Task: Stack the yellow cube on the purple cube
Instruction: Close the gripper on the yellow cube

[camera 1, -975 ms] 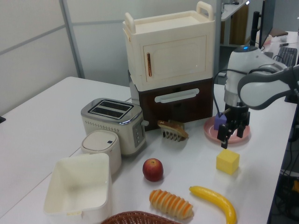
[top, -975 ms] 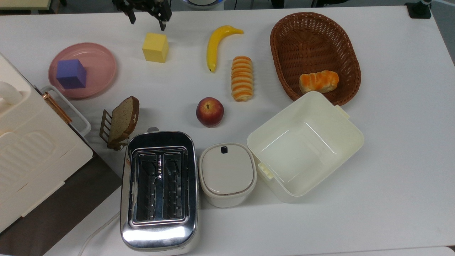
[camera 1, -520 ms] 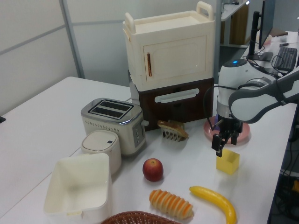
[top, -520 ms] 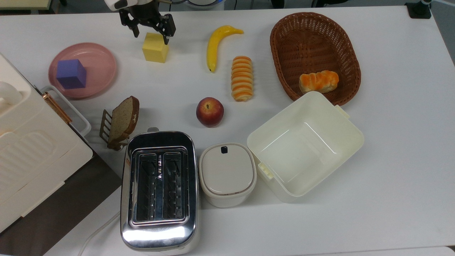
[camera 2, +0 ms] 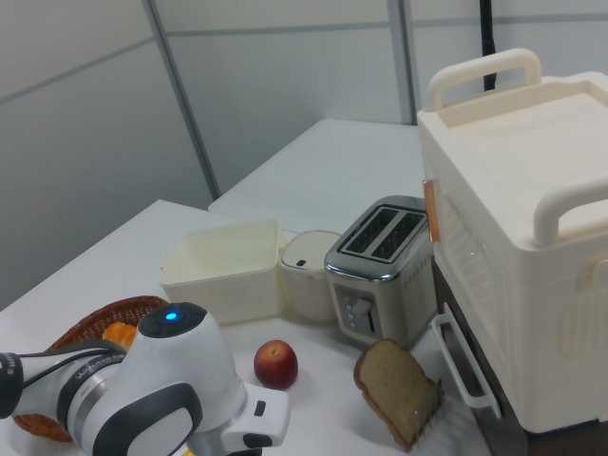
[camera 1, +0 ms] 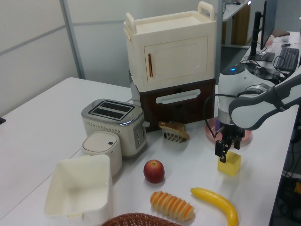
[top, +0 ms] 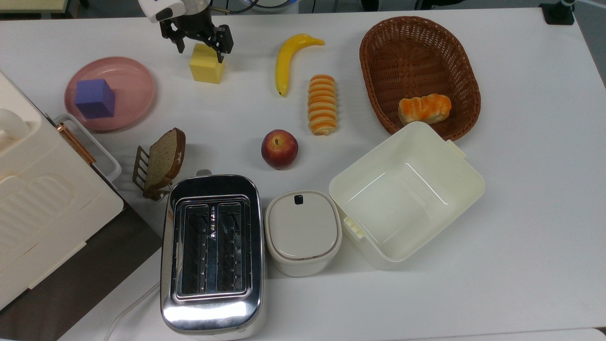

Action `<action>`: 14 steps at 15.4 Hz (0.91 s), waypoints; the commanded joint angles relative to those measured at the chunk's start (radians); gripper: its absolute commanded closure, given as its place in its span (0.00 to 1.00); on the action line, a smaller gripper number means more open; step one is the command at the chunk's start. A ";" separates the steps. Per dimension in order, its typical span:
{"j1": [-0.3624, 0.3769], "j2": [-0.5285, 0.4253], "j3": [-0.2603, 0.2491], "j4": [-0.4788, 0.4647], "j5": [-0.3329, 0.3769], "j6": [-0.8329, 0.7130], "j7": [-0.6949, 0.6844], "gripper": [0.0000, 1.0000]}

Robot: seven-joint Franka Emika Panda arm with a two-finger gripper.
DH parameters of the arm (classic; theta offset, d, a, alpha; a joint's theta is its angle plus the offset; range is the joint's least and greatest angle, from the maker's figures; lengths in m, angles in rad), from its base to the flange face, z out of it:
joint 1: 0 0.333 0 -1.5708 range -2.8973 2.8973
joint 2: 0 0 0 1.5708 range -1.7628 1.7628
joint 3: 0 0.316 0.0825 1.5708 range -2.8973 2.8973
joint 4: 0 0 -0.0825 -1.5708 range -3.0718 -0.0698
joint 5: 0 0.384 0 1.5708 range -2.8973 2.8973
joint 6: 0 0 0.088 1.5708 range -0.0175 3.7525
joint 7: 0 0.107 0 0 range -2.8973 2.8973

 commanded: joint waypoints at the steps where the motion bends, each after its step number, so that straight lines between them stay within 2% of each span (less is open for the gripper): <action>1: 0.018 0.015 -0.015 -0.020 -0.029 0.048 0.012 0.00; 6: 0.021 0.032 -0.018 -0.020 -0.046 0.056 0.012 0.00; 7: 0.021 0.032 -0.018 -0.020 -0.052 0.056 0.012 0.13; 8: 0.021 0.032 -0.018 -0.018 -0.052 0.056 0.012 0.40; 9: 0.019 0.032 -0.021 -0.018 -0.052 0.055 0.014 0.73; 10: 0.021 0.030 -0.027 -0.018 -0.052 0.055 0.014 0.90; 14: 0.022 0.030 -0.033 -0.017 -0.052 0.053 0.012 0.94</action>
